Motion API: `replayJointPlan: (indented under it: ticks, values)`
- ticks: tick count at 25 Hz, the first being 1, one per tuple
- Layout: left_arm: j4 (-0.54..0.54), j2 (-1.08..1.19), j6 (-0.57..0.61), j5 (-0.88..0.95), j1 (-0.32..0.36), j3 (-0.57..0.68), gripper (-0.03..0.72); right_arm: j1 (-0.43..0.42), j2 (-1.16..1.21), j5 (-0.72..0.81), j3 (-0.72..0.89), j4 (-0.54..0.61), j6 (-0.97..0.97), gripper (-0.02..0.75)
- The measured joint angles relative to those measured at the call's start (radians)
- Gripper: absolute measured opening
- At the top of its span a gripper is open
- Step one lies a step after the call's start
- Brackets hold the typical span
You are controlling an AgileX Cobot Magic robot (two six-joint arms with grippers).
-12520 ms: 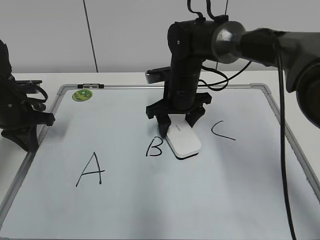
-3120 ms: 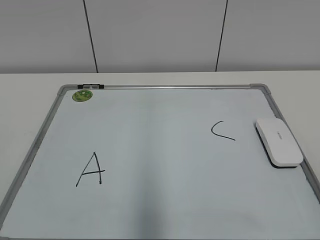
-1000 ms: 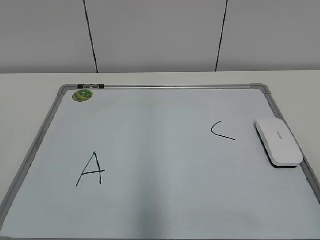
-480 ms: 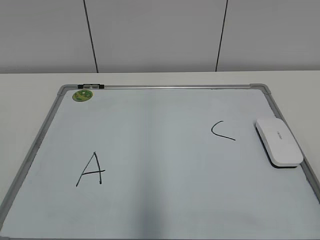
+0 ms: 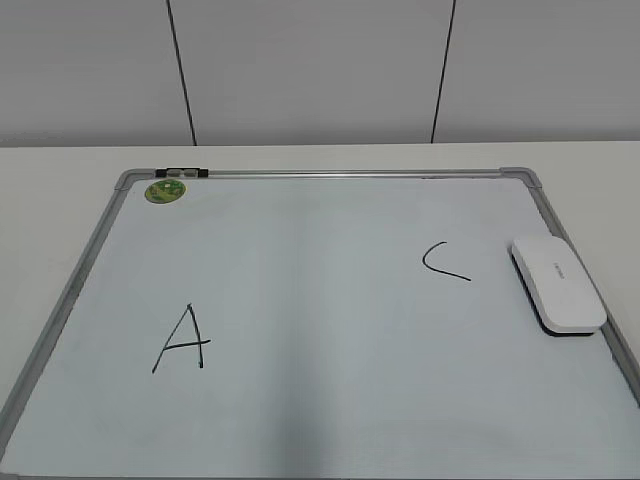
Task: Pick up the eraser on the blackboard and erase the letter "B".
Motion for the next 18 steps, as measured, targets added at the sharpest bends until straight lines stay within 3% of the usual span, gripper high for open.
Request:
replayJointPlan:
  ticks: [18]
  values:
    - [0.000,0.000,0.000,0.000,0.000,0.000,0.391,0.000,0.000,0.000,0.000,0.000,-0.002,0.430]
